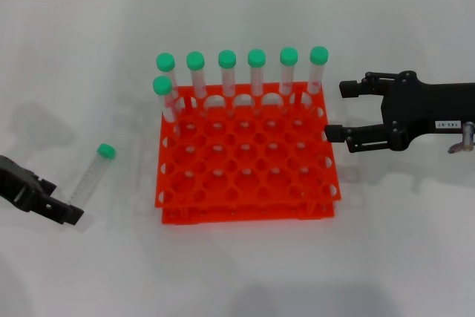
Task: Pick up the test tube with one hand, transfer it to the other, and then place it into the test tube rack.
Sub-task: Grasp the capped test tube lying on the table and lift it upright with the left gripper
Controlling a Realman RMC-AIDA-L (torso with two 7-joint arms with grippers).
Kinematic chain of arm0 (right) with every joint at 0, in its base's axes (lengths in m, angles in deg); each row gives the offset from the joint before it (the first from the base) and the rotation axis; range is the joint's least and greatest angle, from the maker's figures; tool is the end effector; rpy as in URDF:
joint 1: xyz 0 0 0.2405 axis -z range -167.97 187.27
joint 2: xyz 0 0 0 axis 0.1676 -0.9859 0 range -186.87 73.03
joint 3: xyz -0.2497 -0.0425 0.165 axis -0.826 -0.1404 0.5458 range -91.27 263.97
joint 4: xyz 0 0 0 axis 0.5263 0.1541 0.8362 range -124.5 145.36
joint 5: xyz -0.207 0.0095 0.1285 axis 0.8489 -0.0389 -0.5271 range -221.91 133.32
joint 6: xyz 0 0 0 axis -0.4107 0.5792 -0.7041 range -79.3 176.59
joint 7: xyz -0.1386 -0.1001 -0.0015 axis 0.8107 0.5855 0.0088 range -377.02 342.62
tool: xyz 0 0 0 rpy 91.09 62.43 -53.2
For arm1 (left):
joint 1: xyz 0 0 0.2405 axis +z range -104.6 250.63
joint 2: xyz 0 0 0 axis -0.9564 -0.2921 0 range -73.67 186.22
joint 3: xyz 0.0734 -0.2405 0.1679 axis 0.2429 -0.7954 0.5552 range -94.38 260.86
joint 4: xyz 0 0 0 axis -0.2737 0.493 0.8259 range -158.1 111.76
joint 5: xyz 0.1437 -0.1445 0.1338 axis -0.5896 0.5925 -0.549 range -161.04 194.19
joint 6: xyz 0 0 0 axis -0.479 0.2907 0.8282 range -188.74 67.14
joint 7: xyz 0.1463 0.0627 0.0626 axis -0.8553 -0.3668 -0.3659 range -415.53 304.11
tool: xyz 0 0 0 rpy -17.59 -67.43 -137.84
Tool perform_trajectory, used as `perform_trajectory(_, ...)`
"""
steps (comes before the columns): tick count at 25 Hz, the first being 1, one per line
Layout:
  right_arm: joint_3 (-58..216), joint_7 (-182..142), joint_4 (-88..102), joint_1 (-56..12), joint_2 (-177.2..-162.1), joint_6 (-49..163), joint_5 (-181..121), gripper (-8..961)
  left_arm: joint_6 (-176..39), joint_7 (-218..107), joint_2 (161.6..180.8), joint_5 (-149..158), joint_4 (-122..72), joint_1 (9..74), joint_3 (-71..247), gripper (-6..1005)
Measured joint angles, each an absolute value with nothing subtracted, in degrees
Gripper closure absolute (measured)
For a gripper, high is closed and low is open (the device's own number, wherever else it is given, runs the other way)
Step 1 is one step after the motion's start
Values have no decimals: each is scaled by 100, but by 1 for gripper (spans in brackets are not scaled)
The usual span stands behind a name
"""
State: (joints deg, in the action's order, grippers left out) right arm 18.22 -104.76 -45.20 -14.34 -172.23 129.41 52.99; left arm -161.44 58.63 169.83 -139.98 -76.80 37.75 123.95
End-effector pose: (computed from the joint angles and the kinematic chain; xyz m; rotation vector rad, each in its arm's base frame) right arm 0.2557 0.3971 -0.0308 -2.7942 0.3721 0.5900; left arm -0.3596 0.3798 0.0349 -2.6955 -1.2402 0.3909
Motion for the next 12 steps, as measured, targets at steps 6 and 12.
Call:
perform_trajectory(6, 1815, -10474, -4520, -1434, -17223, 12941, 5299, 118, -16134, 5860, 16998, -14057, -7611, 3721, 12404, 141)
perform_trajectory(12, 1815, -10473, -4520, -1423, -17223, 12942, 5299, 117, -16066, 5863, 17001, -14067, -7568, 3716, 12464, 148)
